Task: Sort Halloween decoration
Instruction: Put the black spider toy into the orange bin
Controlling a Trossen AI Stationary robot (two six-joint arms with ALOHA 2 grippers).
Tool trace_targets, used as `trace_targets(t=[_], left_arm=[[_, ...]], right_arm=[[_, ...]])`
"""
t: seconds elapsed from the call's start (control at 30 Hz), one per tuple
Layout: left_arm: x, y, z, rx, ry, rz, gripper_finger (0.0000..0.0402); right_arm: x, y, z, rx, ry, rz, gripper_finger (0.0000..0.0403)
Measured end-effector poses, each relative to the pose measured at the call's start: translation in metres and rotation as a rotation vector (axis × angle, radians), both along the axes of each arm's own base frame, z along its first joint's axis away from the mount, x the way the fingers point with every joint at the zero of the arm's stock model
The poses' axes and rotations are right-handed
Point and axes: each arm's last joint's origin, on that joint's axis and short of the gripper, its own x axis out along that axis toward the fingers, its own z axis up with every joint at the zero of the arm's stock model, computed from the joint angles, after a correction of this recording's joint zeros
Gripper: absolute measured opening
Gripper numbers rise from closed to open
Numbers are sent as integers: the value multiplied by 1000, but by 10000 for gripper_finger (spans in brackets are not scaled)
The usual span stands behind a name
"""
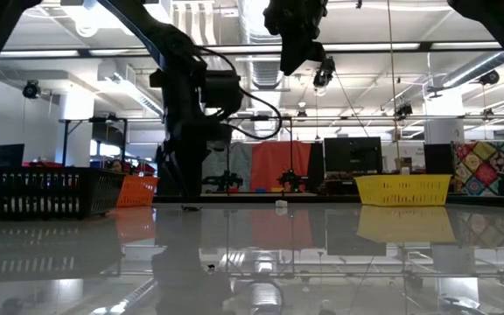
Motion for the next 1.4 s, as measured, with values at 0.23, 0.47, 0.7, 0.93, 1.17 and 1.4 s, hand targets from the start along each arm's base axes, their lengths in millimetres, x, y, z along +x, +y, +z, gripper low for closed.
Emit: trace_targets(t=[0.23,0.47,0.7,0.93,1.17,1.4], left_arm=[[4,0,-12,-54,7,3,120],[7,2,-31,-41,76,63,119],[7,3,-35,-22,88,-10,82],[2,8,-19,27,47,-58,13],[-14,34,-1,133,52,43,38],[-13,35,-1,28,-24,-61,101]], right_arm=[[0,0,0,1,-1,0,86],[0,0,0,1,-2,0,86],[0,0,0,0,-3,0,86],[0,0,0,-5,-1,10,86],[0,0,0,-7,-1,16,86],[0,0,1,-12,0,26,86]])
